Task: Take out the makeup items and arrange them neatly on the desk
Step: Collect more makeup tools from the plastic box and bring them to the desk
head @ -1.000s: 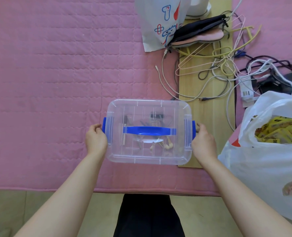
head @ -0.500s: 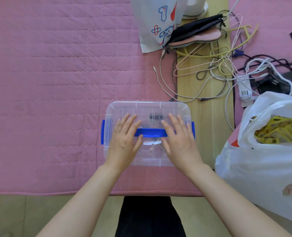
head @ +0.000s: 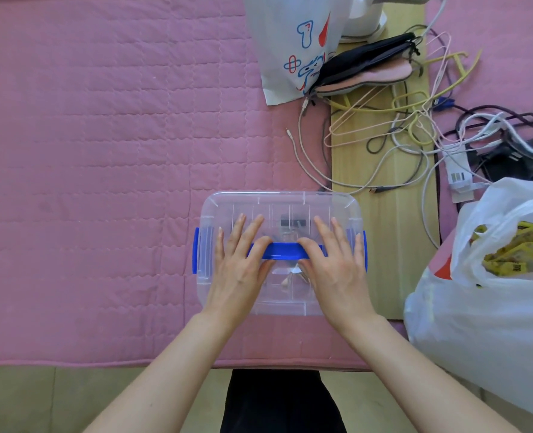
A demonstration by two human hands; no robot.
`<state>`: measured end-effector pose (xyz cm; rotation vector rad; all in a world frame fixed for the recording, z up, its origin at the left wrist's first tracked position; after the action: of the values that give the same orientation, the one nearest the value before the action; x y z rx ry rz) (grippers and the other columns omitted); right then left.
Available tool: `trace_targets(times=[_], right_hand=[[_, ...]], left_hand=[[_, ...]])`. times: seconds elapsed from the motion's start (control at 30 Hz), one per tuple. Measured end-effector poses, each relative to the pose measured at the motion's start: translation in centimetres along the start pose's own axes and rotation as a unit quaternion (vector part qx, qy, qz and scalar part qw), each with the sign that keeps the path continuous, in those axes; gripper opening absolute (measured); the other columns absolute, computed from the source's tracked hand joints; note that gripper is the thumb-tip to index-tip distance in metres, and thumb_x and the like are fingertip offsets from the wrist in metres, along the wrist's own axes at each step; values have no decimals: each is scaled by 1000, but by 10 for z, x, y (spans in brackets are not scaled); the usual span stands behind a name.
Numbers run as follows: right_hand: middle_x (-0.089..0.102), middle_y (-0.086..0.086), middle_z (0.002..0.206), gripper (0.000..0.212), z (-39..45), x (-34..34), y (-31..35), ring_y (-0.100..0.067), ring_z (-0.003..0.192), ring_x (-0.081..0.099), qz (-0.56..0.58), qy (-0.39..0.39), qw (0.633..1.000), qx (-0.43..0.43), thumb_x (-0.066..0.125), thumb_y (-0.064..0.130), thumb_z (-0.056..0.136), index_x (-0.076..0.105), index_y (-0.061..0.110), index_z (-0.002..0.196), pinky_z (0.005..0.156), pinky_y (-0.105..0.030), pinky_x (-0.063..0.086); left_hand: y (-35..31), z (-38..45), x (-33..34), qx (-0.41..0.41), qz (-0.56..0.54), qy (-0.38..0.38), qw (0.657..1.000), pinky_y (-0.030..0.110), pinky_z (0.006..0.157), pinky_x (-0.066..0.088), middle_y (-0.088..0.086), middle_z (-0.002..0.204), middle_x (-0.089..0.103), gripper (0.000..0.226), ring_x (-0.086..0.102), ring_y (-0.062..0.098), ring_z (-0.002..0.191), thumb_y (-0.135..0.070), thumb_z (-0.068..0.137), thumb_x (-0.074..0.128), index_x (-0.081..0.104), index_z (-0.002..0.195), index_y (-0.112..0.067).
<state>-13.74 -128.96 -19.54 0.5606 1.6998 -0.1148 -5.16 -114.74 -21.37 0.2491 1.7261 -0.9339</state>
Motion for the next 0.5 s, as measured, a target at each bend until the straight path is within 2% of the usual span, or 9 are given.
trace_targets(times=[0.2,0.5], right_hand=[[46,-15,144,35,8,-29,4,-40,136,37,12,-48,999,-4,76,11,79,64,15,111,102,-68,32],[39,-11,150,26,66,-65,6,-36,142,28,39,-65,997,9,64,17,89,61,15,115,109,-66,22]], left_hand=[[-9,16,-30,27,28,-24,999,64,112,17,6,149,41,24,27,34,143,-22,88,67,62,110,-13],[-8,80,-62,28,22,-38,999,62,113,15,4,151,38,26,23,32,145,-24,91,63,60,113,-12]])
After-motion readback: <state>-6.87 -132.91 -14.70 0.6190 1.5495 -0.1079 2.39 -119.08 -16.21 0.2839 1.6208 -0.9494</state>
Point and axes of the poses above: each hand's wrist, its own z-axis towards the middle knuckle, its own x-axis out of the palm, y = z × x, the point moved 3 cm from there along z, towards the middle knuckle
